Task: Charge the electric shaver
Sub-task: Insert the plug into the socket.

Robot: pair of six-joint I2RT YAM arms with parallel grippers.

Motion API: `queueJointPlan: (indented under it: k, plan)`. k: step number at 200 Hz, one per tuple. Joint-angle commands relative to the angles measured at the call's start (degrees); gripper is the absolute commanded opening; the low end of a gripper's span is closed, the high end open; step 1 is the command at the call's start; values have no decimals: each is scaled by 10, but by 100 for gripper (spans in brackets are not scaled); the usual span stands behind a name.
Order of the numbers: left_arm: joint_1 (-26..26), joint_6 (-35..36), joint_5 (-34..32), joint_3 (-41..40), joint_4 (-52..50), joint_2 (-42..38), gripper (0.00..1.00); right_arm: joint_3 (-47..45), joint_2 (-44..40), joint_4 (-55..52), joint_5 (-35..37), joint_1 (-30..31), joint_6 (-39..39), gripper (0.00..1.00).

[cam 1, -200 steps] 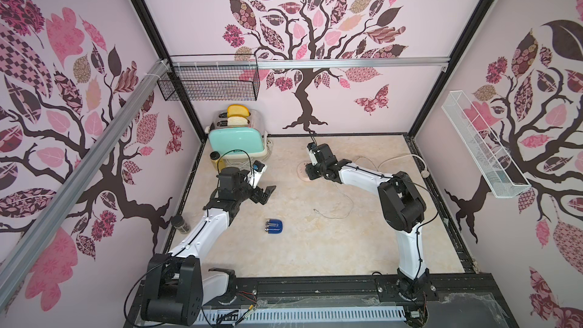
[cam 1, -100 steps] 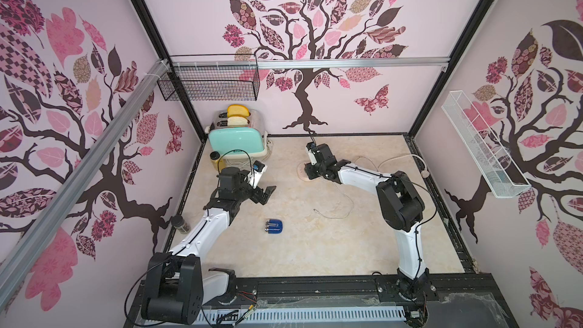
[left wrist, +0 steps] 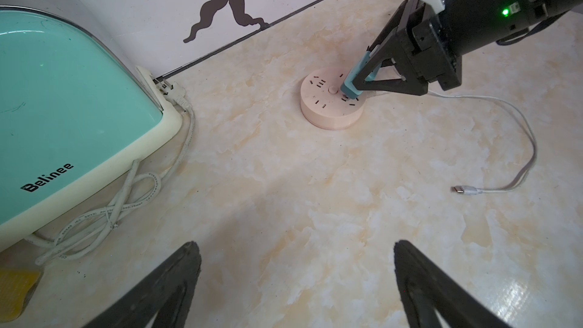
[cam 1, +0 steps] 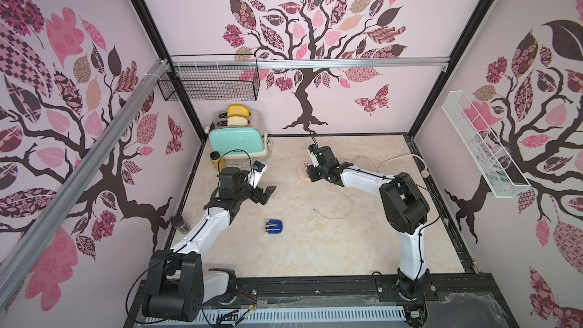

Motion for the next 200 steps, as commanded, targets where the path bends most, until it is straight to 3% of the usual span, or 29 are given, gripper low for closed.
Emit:
queueJointPlan:
  k: [1, 85, 200]
  plan:
    - [3, -4, 9, 0, 7, 4, 98, 2, -3, -36, 7, -5, 0, 0]
    - [3, -2, 9, 2, 5, 8, 98, 31, 20, -53, -53, -5, -7, 0]
    - [3, -1, 14, 7, 4, 14, 98, 85, 56, -133, -56, -4, -16, 0]
